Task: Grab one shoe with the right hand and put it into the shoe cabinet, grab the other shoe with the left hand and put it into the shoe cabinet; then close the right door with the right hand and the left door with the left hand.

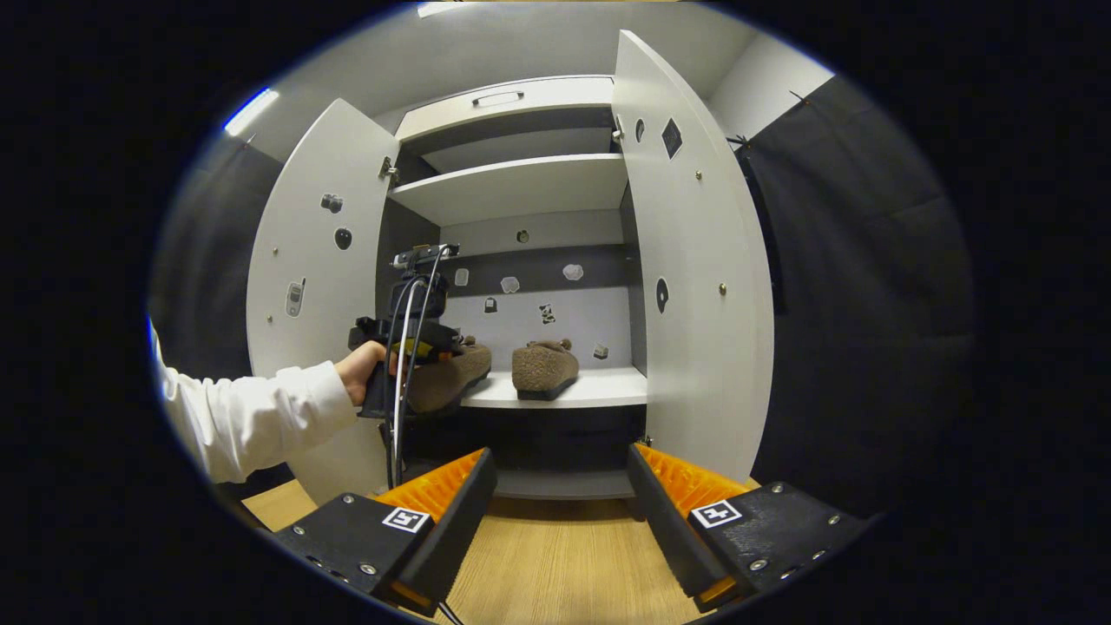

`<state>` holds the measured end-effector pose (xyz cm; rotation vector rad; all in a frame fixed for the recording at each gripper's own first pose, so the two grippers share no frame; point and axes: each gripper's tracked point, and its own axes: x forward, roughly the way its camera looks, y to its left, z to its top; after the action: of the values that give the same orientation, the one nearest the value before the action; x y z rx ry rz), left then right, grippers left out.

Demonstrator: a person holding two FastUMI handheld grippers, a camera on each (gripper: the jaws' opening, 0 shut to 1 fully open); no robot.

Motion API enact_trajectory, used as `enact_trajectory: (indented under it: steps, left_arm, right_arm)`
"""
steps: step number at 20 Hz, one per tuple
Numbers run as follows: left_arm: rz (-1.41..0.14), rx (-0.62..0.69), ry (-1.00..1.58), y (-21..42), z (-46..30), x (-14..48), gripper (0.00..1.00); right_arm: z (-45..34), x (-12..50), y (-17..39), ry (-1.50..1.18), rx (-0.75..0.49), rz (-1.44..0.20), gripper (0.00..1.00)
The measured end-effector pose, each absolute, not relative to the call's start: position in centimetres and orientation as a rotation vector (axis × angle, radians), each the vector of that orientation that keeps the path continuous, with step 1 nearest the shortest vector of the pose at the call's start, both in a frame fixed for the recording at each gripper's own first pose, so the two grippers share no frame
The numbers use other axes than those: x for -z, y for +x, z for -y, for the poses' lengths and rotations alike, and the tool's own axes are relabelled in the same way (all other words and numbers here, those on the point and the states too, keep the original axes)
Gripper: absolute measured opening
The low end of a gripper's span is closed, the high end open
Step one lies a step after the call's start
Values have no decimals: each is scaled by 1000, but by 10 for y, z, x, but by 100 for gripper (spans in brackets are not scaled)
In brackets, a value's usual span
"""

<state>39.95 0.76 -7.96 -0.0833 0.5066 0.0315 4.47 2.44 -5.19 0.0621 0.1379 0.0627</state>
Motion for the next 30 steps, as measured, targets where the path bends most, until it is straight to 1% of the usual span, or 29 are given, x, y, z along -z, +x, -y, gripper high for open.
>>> enact_trajectory:
  steps: [2,4,6,9,11,12,13,14,15,16,17,18,20,21,25,26,29,30]
  left_arm:
    - [-529,-45,-95,419,-11,76,8]
    - [-550,-48,-50,448,-11,76,8]
    - [-595,-59,-3,463,-11,87,10]
    - [-659,-53,59,470,-10,110,10]
    - [-665,-58,36,469,-11,114,13]
    - [-657,-63,38,467,-13,111,26]
    - [-652,-67,43,463,-14,107,29]
    - [-648,-72,55,460,-15,103,43]
    - [-641,-68,64,458,-18,100,51]
    - [-638,-62,63,455,-20,98,69]
    - [-634,-64,48,451,-21,95,82]
    - [-624,-67,28,448,-24,91,96]
    - [-600,-29,-32,441,-19,85,95]
    - [-597,-6,-49,435,-16,82,97]
    - [-524,44,-110,407,-7,56,98]
    - [-496,63,-128,397,-5,46,99]
    - [-379,115,-169,360,1,10,97]
    - [-337,129,-190,342,3,-1,99]
  right_arm:
    - [-28,48,39,56,-54,-131,94]
    - [-31,45,33,44,-43,-130,94]
    - [-35,43,26,29,-37,-128,94]
    - [-33,42,19,21,-18,-129,94]
    - [-29,42,16,25,-3,-136,94]
    - [-27,42,14,26,4,-137,94]
    - [-25,41,13,29,8,-135,94]
    - [-25,41,11,33,8,-134,94]
    - [-24,40,9,35,8,-132,94]
    - [-24,39,8,37,7,-130,94]
    - [-23,39,7,37,5,-127,94]
    - [-23,37,7,38,5,-126,94]
    - [-24,36,6,44,0,-123,94]
    - [-25,36,5,47,-2,-121,94]
    - [-29,34,7,57,-5,-110,94]
    - [-30,34,7,62,-7,-108,94]
    - [-28,29,7,67,2,-98,94]
    - [-26,28,7,65,5,-97,94]
